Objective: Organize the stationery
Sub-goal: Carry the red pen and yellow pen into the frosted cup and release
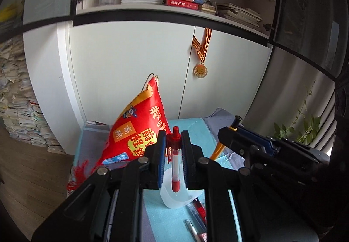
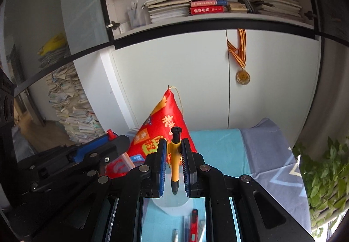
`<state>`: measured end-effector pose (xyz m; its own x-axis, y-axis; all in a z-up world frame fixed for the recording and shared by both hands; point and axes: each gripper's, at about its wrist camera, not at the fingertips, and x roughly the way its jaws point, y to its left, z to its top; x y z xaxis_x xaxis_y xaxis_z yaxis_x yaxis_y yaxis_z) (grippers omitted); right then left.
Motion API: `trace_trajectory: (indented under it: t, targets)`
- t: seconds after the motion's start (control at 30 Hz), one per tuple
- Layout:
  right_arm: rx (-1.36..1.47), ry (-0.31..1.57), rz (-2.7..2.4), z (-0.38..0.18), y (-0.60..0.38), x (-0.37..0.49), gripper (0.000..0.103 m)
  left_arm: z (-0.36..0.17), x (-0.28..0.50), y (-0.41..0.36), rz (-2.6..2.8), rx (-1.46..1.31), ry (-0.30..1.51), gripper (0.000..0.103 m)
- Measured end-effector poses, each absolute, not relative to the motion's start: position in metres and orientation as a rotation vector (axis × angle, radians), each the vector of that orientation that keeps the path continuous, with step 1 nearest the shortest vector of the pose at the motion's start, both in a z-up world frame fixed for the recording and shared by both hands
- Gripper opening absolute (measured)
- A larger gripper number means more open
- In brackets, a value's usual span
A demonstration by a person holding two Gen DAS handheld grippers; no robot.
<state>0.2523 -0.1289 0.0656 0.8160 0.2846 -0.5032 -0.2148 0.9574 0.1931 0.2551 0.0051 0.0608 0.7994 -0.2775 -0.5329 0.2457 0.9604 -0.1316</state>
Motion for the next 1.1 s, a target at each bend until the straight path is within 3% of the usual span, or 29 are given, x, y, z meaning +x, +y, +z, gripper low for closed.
trace_trajectory:
  t: [0.7,1.1]
  targets:
    - [0.150,0.761,0.310,-0.009,-0.130,0.301,0.015,-0.010,0.288,0.006,-0.268,-0.059,0.739,0.012]
    - [0.211,0.804,0.336,-0.017,-0.139,0.299,0.015,-0.011,0.282,0.003,-0.263,-0.043,0.751,0.013]
